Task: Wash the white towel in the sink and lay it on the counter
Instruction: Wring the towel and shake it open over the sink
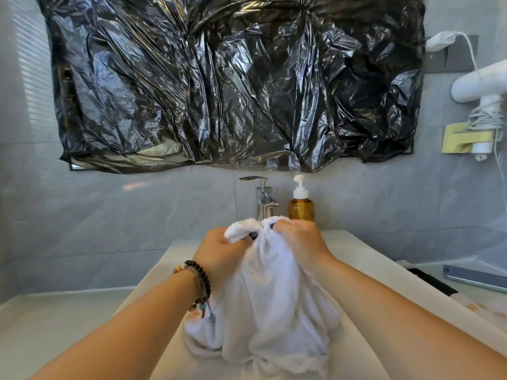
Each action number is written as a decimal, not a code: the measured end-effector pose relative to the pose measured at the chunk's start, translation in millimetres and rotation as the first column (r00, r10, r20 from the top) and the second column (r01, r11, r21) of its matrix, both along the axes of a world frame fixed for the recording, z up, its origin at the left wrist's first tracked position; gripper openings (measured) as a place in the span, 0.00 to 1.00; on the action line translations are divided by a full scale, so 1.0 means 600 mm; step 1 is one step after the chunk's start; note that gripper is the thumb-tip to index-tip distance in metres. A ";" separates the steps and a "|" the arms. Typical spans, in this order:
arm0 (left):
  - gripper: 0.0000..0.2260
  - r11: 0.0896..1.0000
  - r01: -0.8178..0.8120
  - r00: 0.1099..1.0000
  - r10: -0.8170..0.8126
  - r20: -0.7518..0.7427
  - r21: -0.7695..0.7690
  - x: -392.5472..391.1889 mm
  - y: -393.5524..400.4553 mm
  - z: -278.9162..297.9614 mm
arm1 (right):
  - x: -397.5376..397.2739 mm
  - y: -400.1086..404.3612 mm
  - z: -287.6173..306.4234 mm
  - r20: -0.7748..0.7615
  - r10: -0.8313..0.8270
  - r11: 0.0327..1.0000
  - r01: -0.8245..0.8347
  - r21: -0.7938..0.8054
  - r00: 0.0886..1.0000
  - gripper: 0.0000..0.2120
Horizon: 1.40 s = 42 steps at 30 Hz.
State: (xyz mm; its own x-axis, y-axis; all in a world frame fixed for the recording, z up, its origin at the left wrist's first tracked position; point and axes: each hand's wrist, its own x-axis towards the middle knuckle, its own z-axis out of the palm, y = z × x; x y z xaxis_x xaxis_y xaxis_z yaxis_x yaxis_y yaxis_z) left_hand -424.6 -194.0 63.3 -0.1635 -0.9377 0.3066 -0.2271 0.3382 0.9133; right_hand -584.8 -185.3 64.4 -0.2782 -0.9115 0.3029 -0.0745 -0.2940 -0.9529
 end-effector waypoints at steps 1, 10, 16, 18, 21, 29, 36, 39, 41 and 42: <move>0.06 1.000 -0.018 1.000 0.018 -0.018 -0.004 -0.004 -0.001 0.002 | 0.000 0.000 0.001 0.020 0.034 0.999 -0.035 0.018 0.999 0.07; 0.06 0.995 -0.076 0.982 0.086 -0.166 0.063 0.015 -0.009 0.002 | -0.001 -0.004 -0.022 -0.182 0.289 0.938 -0.241 0.249 0.940 0.23; 0.07 0.997 -0.069 0.998 0.069 -0.005 0.022 0.015 -0.015 -0.002 | 0.016 0.000 -0.021 -0.463 0.171 0.984 -0.129 0.122 0.870 0.13; 0.07 0.992 -0.125 0.992 0.125 -0.005 0.014 0.010 -0.011 0.007 | 0.022 -0.004 -0.016 -0.422 0.069 0.997 -0.046 0.064 0.904 0.16; 0.09 0.979 -0.201 0.977 0.202 -0.066 0.018 0.000 0.002 0.018 | 0.028 -0.009 -0.013 -0.233 -0.015 1.000 0.012 -0.011 0.972 0.18; 0.16 0.979 0.087 0.972 -0.043 -0.229 0.186 0.016 -0.007 0.005 | -0.001 -0.005 -0.014 -0.214 0.161 0.987 -0.152 0.059 0.963 0.11; 0.08 0.995 -0.038 0.998 0.032 0.060 0.096 0.022 -0.033 -0.010 | 0.018 -0.011 -0.026 -0.569 0.094 0.995 -0.088 0.037 0.817 0.16; 0.07 0.988 -0.135 0.990 0.138 -0.031 0.073 0.013 -0.025 0.001 | 0.022 -0.014 -0.016 -0.527 -0.035 0.998 -0.001 -0.067 0.849 0.18; 0.06 0.984 -0.167 0.980 0.173 -0.101 0.070 0.004 -0.014 0.008 | 0.024 -0.011 -0.015 -0.448 -0.014 1.000 0.005 -0.023 0.894 0.14; 0.07 0.980 -0.187 0.972 0.194 -0.129 0.065 0.002 -0.011 0.009 | 0.023 -0.009 -0.017 -0.372 0.039 0.999 -0.030 0.029 0.928 0.14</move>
